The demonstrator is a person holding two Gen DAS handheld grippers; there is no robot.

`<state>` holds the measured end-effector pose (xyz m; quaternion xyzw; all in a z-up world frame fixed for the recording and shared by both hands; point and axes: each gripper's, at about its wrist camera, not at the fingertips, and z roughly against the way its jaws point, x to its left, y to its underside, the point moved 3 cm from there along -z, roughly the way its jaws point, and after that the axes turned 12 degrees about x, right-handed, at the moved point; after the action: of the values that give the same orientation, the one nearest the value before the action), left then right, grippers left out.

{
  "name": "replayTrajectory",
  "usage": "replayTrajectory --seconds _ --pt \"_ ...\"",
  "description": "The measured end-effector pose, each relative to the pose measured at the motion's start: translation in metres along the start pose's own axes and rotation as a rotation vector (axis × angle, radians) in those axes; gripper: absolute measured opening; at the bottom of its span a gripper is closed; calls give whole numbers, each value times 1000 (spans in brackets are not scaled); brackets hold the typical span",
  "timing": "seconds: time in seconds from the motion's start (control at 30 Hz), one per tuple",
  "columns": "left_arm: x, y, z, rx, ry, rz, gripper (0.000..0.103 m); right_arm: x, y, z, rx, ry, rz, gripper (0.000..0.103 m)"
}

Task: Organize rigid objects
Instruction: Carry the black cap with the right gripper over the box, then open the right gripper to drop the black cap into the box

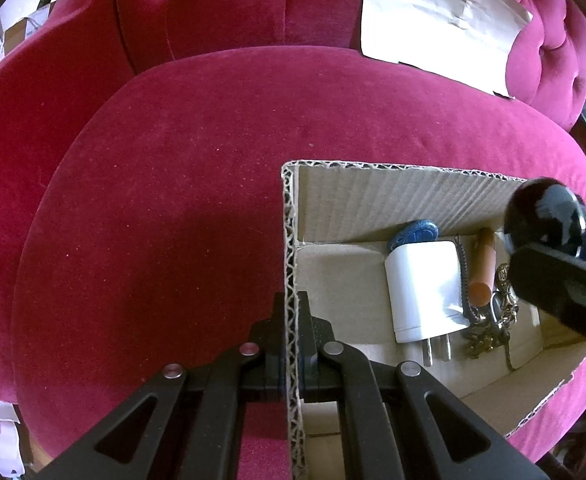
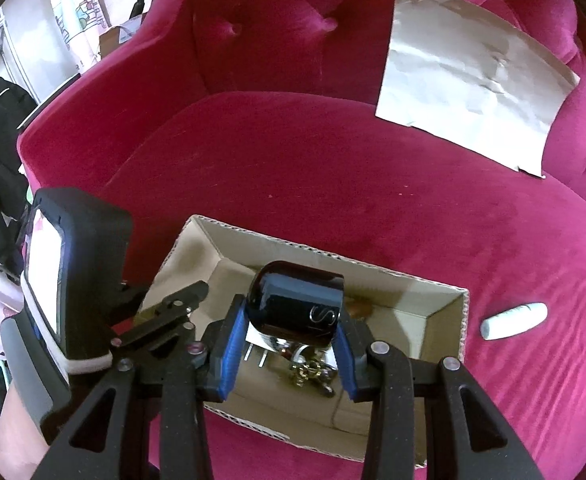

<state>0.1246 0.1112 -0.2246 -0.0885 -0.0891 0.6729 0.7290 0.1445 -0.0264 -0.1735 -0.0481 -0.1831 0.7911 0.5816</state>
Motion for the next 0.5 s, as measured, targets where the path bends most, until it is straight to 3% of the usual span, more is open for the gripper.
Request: replayTrajectory --seconds 0.43,0.5 --pt "2 0 1 0 6 0 3 5 -4 -7 1 -24 -1 43" --pt "2 0 1 0 7 -1 3 4 -5 -5 -8 -23 0 50"
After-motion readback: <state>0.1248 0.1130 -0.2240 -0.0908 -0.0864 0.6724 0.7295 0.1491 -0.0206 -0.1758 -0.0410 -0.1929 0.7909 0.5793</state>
